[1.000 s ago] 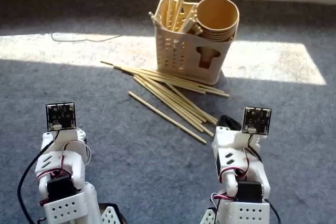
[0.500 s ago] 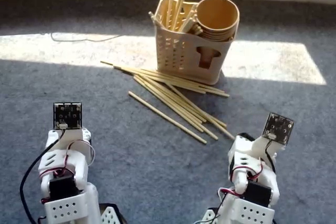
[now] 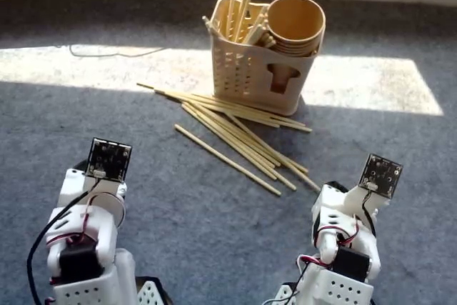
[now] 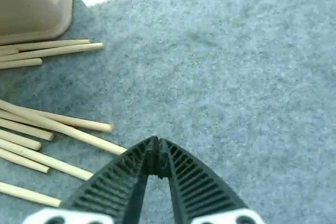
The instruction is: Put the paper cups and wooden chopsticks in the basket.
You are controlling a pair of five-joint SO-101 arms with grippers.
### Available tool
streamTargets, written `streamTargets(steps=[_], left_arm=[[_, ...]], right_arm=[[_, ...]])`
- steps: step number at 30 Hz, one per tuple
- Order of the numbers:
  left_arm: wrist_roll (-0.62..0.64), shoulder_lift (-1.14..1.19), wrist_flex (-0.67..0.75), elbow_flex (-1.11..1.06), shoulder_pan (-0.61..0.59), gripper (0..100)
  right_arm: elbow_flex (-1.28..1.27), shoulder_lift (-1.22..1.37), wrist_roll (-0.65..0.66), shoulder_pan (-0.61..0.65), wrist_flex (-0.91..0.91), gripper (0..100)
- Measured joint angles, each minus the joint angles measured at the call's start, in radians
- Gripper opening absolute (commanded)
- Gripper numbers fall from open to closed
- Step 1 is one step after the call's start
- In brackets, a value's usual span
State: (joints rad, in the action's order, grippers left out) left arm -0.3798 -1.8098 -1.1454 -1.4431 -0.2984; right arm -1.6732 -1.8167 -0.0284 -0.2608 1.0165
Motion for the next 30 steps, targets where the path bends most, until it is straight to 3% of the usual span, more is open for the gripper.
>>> streamTargets(steps=[4,10,19,25,30], left_arm=[[-0.002,-0.009,-0.112,0.114,0.101,1],[-0.003,0.020,-0.137,0.141,0.164,1],[0.002,0.463,-0.137,0.371,0.170,1],[0.141,0.819,-0.094,0.522,0.170,14],[0.333,1.069,-0.031,0.605,0.170,15]], right_arm=[[0.000,0.000,0.000,0.000,0.000,0.5],[0.000,0.000,0.000,0.000,0.000,0.5],[0.000,0.000,0.000,0.000,0.000,0.5],[0.000,0.000,0.000,0.000,0.000,0.5],[0.000,0.000,0.000,0.000,0.000,0.5]])
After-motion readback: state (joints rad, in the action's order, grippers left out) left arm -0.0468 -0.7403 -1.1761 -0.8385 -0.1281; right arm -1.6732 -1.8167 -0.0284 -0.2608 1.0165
